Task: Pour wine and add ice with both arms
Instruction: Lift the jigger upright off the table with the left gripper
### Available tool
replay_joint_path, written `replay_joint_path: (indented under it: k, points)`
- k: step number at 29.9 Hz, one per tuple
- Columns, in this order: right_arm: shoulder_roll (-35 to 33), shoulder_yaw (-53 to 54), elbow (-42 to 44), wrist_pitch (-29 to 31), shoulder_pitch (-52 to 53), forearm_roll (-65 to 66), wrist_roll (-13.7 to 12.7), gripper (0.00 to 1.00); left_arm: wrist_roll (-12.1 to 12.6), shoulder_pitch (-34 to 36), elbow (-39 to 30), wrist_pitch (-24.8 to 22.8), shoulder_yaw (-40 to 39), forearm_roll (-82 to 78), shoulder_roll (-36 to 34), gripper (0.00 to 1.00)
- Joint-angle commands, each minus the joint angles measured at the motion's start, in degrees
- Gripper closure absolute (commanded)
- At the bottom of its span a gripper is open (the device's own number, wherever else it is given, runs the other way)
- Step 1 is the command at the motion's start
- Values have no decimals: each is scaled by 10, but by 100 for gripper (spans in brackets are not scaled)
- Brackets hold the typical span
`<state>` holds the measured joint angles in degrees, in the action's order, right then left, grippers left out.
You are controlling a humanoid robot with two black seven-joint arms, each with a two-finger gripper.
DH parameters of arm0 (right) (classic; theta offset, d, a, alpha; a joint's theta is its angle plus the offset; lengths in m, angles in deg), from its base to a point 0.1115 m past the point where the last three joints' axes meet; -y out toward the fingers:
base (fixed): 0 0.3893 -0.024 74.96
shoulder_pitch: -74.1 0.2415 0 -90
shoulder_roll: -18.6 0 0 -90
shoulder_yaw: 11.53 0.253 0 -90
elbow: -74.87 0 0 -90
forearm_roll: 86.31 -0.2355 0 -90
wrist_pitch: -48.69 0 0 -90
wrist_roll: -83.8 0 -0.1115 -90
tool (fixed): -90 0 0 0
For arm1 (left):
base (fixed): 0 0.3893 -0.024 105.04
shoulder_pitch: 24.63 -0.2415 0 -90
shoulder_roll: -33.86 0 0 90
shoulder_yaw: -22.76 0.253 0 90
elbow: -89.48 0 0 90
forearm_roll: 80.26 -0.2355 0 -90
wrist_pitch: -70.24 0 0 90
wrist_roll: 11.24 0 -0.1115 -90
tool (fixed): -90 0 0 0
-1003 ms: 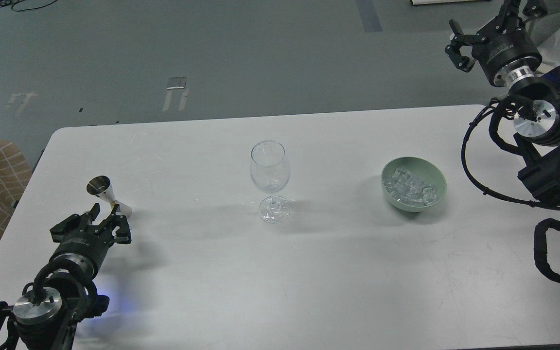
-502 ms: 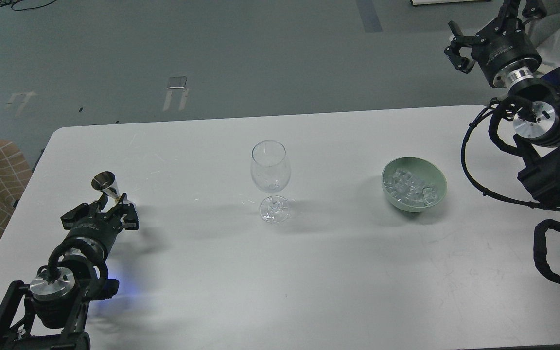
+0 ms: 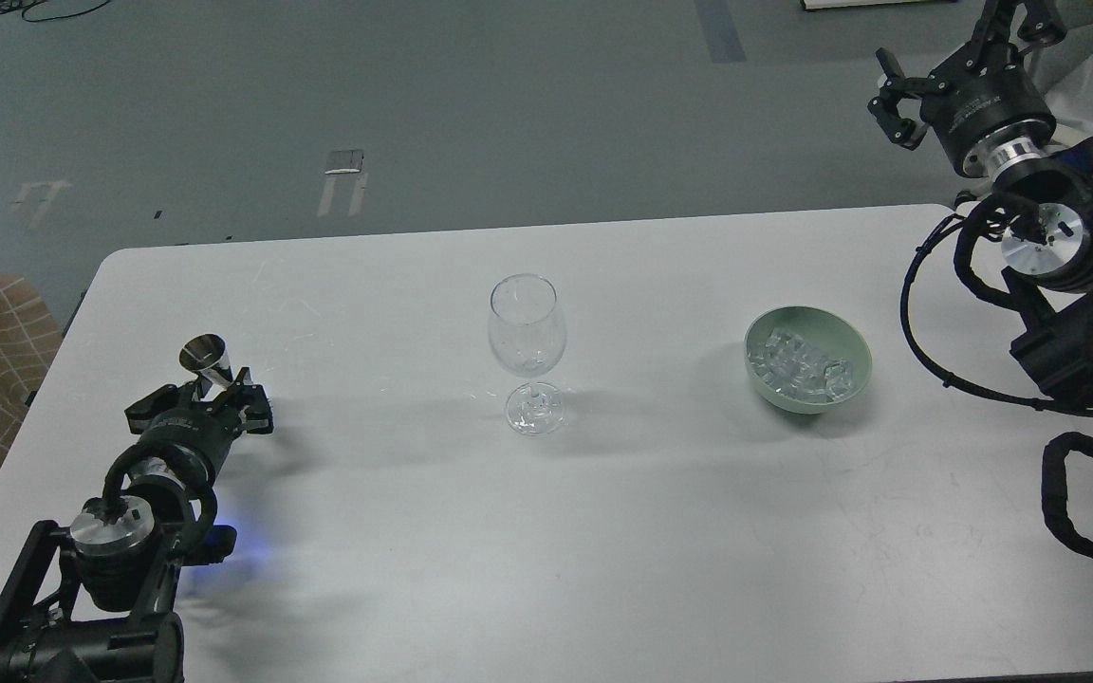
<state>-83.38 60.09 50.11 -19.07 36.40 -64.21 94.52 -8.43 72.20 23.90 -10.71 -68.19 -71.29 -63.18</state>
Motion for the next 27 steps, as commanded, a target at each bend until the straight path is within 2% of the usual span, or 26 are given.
replay_joint_path:
  k: [1, 3, 10, 27]
  points:
    - [-1, 0, 1, 0, -2, 0, 0, 0, 1, 3, 16, -24, 1, 0, 0, 61]
    - [0, 0, 1, 0, -2, 0, 0, 0, 1, 5, 21, -30, 0, 0, -1, 62]
    - [-1, -1, 1, 0, -2, 0, 0, 0, 0, 12, 41, -50, 0, 0, 0, 77]
    - [0, -2, 0, 1, -8, 0, 0, 0, 0, 18, 46, -76, -4, 3, 0, 80]
